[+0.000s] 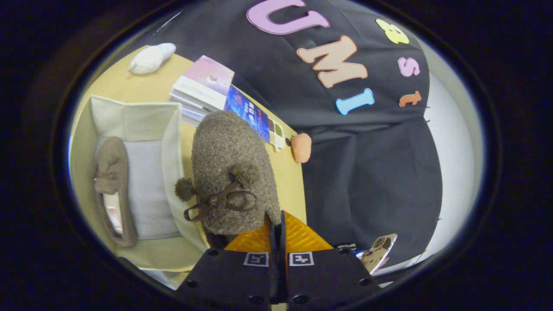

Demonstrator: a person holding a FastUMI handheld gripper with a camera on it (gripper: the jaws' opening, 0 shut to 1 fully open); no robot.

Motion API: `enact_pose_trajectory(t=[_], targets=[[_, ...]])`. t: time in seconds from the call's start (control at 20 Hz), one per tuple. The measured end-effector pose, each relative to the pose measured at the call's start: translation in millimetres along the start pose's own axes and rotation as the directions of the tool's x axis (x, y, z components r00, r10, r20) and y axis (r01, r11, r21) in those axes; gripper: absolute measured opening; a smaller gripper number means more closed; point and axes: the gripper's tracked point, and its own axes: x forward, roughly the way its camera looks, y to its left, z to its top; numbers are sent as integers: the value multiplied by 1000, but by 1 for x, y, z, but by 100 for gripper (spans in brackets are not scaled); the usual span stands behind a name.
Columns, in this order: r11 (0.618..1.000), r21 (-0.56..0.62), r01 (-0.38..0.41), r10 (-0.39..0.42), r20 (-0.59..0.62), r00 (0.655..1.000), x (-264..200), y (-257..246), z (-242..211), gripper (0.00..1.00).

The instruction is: Open the storage box then place both shoes into the box .Put the left shoe in first, then the right shoe, with the right side of both shoes facing outward in a uniform manner.

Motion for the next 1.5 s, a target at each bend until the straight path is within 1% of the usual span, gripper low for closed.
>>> enact_pose_trajectory(t=[0.25,0.5,0.65,0.85,1.0,1.3,1.4,1.5], targets=[[994,40,-99,99,1,995,-29,43,17,3],[984,75,-158,162,-51,985,-38,75,14,4],[978,76,-194,199,-67,978,-30,93,13,4],[982,10,-191,191,-86,978,-18,105,12,3],[972,7,-236,235,-117,965,-9,128,4,4],[960,-62,-273,262,-140,955,17,151,-2,4],[950,-69,-304,292,-147,945,23,163,-4,4],[929,-84,-362,345,-164,924,30,176,-10,4]])
